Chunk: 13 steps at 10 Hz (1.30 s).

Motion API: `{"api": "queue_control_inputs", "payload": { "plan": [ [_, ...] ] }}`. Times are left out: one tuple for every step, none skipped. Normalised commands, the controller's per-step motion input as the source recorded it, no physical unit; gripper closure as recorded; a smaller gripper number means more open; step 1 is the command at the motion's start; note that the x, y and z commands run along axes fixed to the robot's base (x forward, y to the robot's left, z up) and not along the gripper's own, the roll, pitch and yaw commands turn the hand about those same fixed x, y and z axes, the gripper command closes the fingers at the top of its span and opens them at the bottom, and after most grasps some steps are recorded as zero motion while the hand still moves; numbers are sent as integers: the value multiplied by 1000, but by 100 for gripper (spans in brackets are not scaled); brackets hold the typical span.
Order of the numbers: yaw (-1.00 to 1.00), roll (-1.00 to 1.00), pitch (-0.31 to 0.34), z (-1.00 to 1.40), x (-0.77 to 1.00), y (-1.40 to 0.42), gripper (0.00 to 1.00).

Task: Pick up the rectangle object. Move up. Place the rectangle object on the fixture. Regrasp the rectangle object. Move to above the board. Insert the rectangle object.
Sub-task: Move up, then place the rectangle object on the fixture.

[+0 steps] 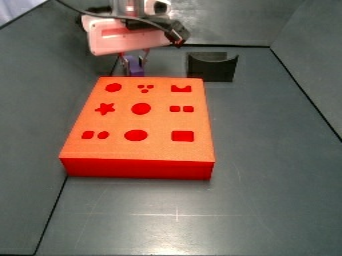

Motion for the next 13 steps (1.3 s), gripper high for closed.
{"api": "queue_control_inputs", "payload": {
  "plan": [
    [2,-6,15,653,-30,-21,100],
    [5,-7,21,528,-23,-15,100],
    [7,-10,28,339,-20,-12,100],
    [9,-12,32,190,-19,-11,100],
    [0,0,0,1000,0,0,100],
    [1,-1,6,1000,0,0,100],
    [1,-5,21,1000,-13,-2,100],
    [1,-6,19,1000,-17,-3,100],
    [1,-8,18,1000,-20,-4,100],
    [1,-9,19,1000,-25,-6,100],
    [1,-12,19,1000,-27,-8,100],
    [1,-14,23,1000,-28,-10,100],
    [1,-16,28,908,-26,-9,100]
  ]
}}
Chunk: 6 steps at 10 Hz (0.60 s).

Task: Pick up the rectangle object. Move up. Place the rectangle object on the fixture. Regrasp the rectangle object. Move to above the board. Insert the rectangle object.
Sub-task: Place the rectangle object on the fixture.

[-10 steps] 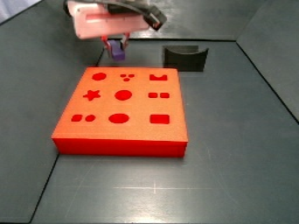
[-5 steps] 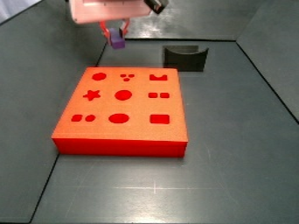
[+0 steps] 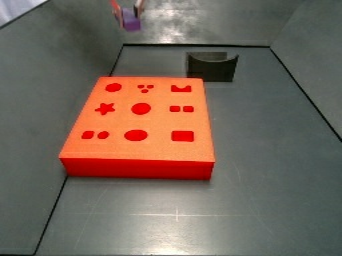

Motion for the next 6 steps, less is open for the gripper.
{"api": "queue_control_inputs", "payload": {
  "plan": [
    [2,-21,38,631,-10,-8,100],
    [2,-23,47,520,-5,-7,100],
    [2,-27,63,296,6,-6,100],
    [-1000,-58,-37,57,1000,-11,100],
    [-1000,-65,-28,17,1000,-8,100],
    [-1000,-73,-27,17,1000,-5,100]
  ]
}}
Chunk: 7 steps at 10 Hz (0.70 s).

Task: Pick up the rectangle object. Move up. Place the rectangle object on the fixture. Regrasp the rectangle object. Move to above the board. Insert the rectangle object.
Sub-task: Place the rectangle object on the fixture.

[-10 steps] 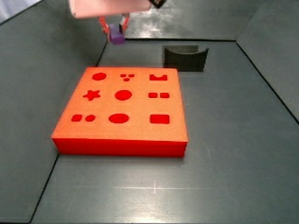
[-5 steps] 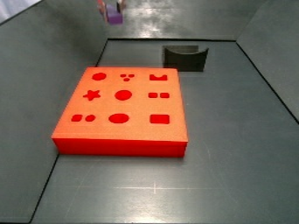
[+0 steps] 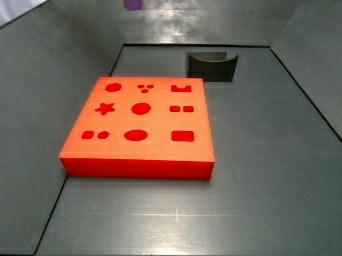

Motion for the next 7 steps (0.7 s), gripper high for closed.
{"api": "queue_control_inputs", "payload": {
  "plan": [
    [-1000,-96,-25,17,1000,-8,100],
    [-921,-114,-14,12,1000,-7,100],
    [-576,-115,6,8,1000,-5,100],
    [-437,-114,13,7,1000,-6,100],
    [-244,-114,30,5,1000,-5,100],
    [-157,-114,44,4,1000,-4,100],
    [-86,-114,62,2,1000,-3,100]
  ]
}}
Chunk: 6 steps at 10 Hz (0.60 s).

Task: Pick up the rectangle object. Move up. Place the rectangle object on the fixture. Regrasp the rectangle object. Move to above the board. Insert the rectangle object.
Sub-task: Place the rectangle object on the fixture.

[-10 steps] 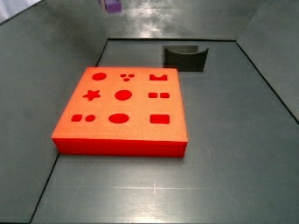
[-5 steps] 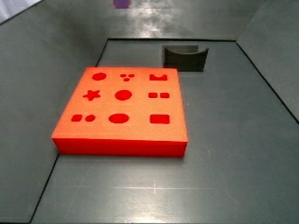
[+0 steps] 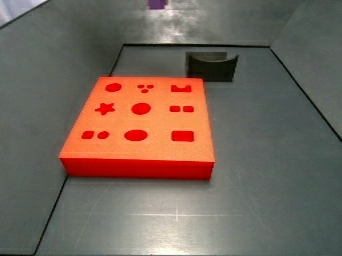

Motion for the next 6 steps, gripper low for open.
{"api": "queue_control_inputs", "payload": {
  "plan": [
    [-67,-114,70,3,1000,-3,100],
    [-50,-113,87,3,1000,-1,100],
    [-43,-112,100,2,1000,0,100],
    [-35,-111,117,3,1000,2,100],
    [-32,-110,123,4,1000,3,100],
    [-45,-1000,-5,-42,1000,79,100]
  ]
}}
